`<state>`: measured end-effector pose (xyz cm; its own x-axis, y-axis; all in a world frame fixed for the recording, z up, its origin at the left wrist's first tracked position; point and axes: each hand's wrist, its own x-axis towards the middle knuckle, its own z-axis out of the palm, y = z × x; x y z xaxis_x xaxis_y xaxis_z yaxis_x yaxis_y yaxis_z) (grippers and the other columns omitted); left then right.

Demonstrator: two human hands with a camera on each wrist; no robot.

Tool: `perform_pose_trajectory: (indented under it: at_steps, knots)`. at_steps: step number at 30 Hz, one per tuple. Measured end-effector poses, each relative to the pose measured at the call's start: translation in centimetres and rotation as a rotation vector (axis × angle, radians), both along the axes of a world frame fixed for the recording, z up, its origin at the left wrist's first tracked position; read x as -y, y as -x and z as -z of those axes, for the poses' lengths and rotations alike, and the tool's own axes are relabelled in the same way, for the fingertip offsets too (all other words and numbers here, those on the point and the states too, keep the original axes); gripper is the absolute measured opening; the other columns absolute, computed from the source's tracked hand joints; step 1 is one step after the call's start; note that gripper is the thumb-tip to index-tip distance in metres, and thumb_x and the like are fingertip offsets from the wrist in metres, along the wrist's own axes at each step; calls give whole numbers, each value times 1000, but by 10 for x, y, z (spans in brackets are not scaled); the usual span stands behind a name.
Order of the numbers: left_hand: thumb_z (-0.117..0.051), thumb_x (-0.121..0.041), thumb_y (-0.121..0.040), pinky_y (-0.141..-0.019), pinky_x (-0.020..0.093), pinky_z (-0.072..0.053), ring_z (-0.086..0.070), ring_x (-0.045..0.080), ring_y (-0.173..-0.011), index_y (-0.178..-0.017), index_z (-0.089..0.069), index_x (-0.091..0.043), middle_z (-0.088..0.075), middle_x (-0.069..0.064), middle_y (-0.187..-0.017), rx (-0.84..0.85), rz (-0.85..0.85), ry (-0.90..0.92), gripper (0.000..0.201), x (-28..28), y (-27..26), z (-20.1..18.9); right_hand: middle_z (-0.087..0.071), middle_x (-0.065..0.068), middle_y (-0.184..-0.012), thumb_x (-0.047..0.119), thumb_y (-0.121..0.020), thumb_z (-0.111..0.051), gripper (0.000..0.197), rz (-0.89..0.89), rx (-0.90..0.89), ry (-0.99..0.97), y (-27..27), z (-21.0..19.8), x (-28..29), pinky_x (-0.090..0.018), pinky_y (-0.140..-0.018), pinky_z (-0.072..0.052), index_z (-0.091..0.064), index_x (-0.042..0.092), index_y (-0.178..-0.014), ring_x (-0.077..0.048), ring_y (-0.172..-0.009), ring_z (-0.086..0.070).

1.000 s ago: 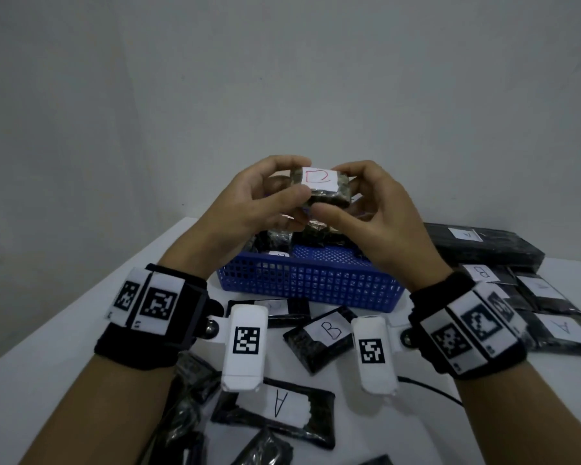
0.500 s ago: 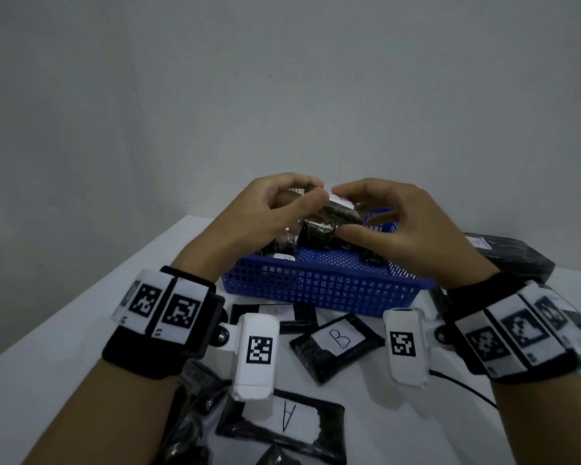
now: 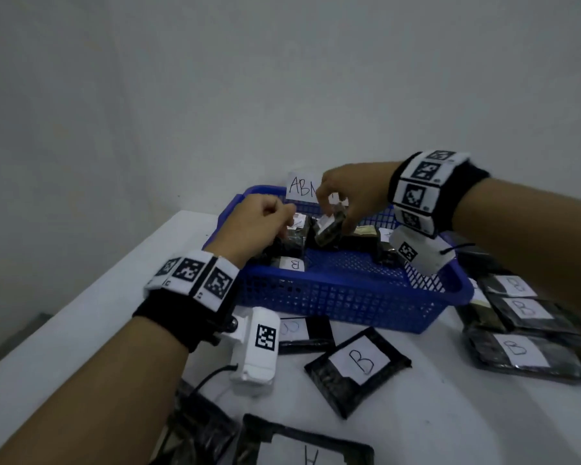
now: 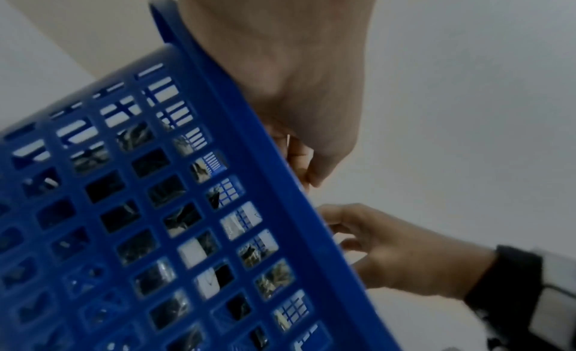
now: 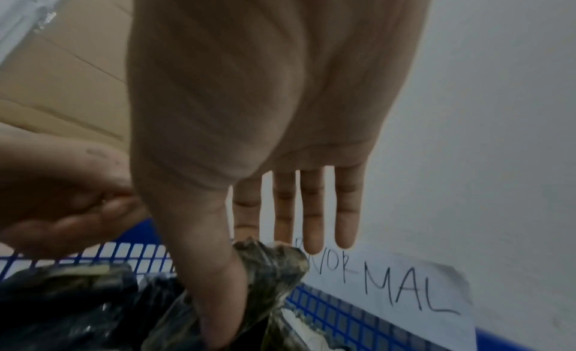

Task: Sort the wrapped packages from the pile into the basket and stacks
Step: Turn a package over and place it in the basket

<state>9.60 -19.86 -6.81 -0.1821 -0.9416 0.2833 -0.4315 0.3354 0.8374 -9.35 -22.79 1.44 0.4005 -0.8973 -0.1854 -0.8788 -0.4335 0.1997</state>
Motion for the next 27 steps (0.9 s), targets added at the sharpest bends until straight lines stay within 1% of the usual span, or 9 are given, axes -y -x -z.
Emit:
perform_pose_trajectory:
  at_steps: [3,7,10,12,14,18,22,24,27]
  knots:
    - [-57,-30,-100,-54,24,-38,-47,-4,-41,-72,-65,-11,-61,-9,-57,-43,-32,1,34,3,-2,3,-57,-2,-107,29,-74,-88,37,-54,-67,-45,-5,16,13,-36,-79,-49,-62,21,-100,-23,-96,-57]
    - [-59,-30,-99,-54,23,-38,-47,-4,-42,-69,-64,-14,-55,-14,-47,-60,-49,-2,35,4,-3,5,-66,0,-98,37,-75,-87,44,-87,-132,-140,-6,45,21,-37,-80,-53,-62,18,-105,-21,-89,-60]
    - [-59,-30,-99,-54,24,-37,-46,-5,-40,-69,-65,-15,-56,-12,-51,-50,-38,-26,35,5,-2,4,-64,0,-101,47,-75,-84,49,-82,-180,-135,3,64,26,-34,-75,-49,-54,22,-105,-21,-90,-58]
    - [-59,-31,-98,-56,24,-38,-47,-5,-41,-69,-66,-16,-57,-12,-53,-39,-33,-36,34,6,-2,4,-63,3,-99,53,-76,-82,49,-54,-133,-132,11,71,28,-31,-73,-44,-53,24,-104,-18,-89,-57]
    - [-59,-31,-98,-58,24,-39,-48,-5,-43,-69,-66,-16,-57,-11,-53,-36,-37,-37,34,6,-2,5,-61,9,-93,59,-80,-75,48,-24,-45,-144,15,72,29,-30,-73,-44,-57,23,-106,-16,-87,-58]
    - [-59,-32,-98,-58,24,-39,-48,-5,-42,-69,-66,-17,-57,-11,-54,-29,-40,-38,34,5,-2,3,-58,14,-86,59,-82,-72,40,-24,-50,-73,13,74,28,-29,-68,-43,-61,27,-102,-13,-83,-58]
    - [-59,-32,-99,-57,21,-38,-50,-7,-44,-67,-65,-19,-60,-8,-58,21,-39,-24,35,1,-1,2,-61,10,-91,63,-78,-74,44,-48,-81,-35,6,67,22,-29,-65,-42,-60,29,-102,-15,-86,-59]
    - [-58,-31,-99,-59,20,-38,-53,-9,-46,-70,-67,-18,-66,-6,-61,54,-22,-33,33,-2,0,1,-59,12,-88,57,-80,-76,40,-77,-40,-77,1,62,18,-29,-68,-44,-61,28,-103,-12,-83,-57]
    - [-55,-31,-101,-59,19,-38,-54,-8,-46,-78,-70,-14,-70,-3,-64,75,-20,-23,32,-4,0,-1,-63,16,-84,43,-83,-79,32,-79,96,-259,-6,58,11,-30,-85,-51,-71,26,-110,-5,-82,-60]
